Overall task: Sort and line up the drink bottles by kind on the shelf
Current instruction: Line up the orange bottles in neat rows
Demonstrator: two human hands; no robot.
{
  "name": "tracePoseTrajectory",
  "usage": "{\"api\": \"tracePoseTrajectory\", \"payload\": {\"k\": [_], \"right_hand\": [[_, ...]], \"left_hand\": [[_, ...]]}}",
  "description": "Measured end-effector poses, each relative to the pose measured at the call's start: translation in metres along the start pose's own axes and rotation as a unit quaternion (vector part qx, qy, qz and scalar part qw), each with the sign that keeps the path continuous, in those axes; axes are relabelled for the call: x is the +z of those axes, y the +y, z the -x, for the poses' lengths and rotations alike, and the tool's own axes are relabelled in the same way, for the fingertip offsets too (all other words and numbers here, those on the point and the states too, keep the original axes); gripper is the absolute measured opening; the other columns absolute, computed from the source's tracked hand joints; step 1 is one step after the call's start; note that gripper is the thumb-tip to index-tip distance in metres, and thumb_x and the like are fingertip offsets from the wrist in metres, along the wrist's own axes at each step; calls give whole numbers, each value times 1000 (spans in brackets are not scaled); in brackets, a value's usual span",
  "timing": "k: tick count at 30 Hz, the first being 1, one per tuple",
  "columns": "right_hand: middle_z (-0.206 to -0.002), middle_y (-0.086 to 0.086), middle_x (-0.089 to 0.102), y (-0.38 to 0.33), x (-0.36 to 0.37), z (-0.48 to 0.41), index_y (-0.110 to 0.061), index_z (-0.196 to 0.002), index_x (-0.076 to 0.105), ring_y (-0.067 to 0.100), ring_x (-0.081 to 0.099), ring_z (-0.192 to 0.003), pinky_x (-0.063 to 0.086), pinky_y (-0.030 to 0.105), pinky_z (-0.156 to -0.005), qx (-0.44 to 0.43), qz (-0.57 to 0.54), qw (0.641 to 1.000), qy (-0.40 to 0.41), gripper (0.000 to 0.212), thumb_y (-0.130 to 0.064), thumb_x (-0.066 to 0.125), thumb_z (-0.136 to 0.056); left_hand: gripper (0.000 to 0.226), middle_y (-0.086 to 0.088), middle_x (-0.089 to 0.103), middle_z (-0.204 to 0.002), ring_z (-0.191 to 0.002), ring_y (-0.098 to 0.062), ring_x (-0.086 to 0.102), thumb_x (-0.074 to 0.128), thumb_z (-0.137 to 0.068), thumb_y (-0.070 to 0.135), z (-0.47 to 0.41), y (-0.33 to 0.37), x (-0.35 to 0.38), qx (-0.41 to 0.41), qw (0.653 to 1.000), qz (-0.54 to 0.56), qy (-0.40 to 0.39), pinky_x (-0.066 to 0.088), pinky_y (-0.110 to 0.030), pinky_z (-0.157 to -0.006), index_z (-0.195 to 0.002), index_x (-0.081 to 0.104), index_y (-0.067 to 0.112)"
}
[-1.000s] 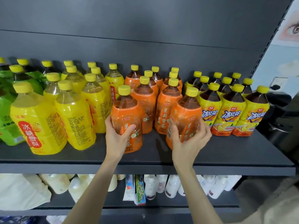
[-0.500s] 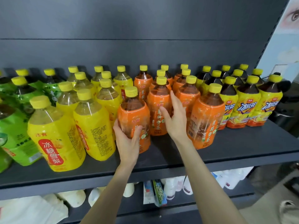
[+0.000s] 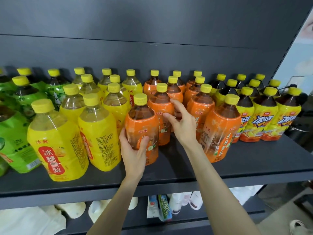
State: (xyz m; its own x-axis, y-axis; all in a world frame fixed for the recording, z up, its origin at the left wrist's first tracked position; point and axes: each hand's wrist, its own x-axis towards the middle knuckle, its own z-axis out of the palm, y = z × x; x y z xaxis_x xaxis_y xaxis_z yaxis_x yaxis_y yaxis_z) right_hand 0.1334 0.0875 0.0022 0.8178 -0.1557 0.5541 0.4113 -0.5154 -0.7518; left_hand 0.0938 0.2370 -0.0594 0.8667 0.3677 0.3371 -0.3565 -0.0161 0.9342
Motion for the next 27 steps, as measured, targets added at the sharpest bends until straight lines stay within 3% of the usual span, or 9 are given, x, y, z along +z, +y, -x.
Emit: {"api": "tracePoseTrajectory", "payload": {"k": [5,9,13,15,18,21,23,25,27], "right_hand": [[-140,-3,50,0,7,0,-21,-143,43,13,49,-128,47,31,-103,25,-69,996,-55,50,-26,58,-95],[-140,-9,50,5,-4,28,-20,-144,41,5,47,-129,42,32,-107,114,-189,975,-39,56,-36,56,-93],[-131,-10,54,8,-16,52,-25,-140,40,-5,54,-117,49,20,-95,141,-218,955,-146,59,-35,61,-86],[-127,-13,55,9,-16,57,-26,-139,38,-8,56,-112,49,14,-86,144,-226,946,-184,61,-24,63,-84],[-126,-10,59,14,-17,61,-24,-138,41,0,58,-113,51,16,-85,146,-217,953,-154,67,-18,72,-79],[-128,-8,59,18,-20,65,-24,-140,42,1,57,-115,51,21,-90,140,-205,964,-94,73,-25,76,-75],[-134,-8,55,21,-20,69,-25,-144,38,4,53,-122,48,25,-98,137,-185,971,-64,80,-35,75,-73],[-139,-9,50,24,-20,71,-26,-147,33,6,48,-127,45,28,-104,144,-162,976,-39,88,-45,74,-71],[-143,-8,46,27,-21,72,-28,-148,30,8,45,-131,42,35,-108,152,-141,978,-16,94,-54,73,-69]], "left_hand": [[95,-5,50,-136,-124,-18,51,55,-69,77,-1,-2,0,16,1000,-10,-11,46,-45,-101,-141,34,18],[85,-2,54,-133,-121,-13,53,43,-73,81,-1,-3,0,21,999,12,-38,47,-30,-98,-138,34,28],[68,13,52,-127,-121,-2,51,34,-80,77,1,0,10,1,996,34,-88,46,-12,-89,-135,33,37],[69,11,42,-141,-128,1,43,28,-82,76,2,1,17,-17,990,48,-132,43,-9,-91,-141,27,40],[73,16,15,-155,-132,12,29,26,-69,90,1,4,22,-37,982,57,-179,39,-7,-94,-134,16,58],[53,5,15,-158,-137,2,20,27,-86,69,-8,5,26,-18,990,1,-141,29,-1,-97,-136,24,52],[63,1,22,-156,-140,-6,22,36,-91,62,-20,2,29,0,995,-9,-97,29,-19,-112,-146,23,33],[84,1,23,-155,-142,-13,25,50,-84,65,-34,3,34,-24,995,-10,-97,31,-41,-114,-149,16,26],[88,-1,23,-156,-141,-17,26,59,-83,52,-47,4,39,-46,992,-26,-112,33,-44,-113,-151,10,22]]}}
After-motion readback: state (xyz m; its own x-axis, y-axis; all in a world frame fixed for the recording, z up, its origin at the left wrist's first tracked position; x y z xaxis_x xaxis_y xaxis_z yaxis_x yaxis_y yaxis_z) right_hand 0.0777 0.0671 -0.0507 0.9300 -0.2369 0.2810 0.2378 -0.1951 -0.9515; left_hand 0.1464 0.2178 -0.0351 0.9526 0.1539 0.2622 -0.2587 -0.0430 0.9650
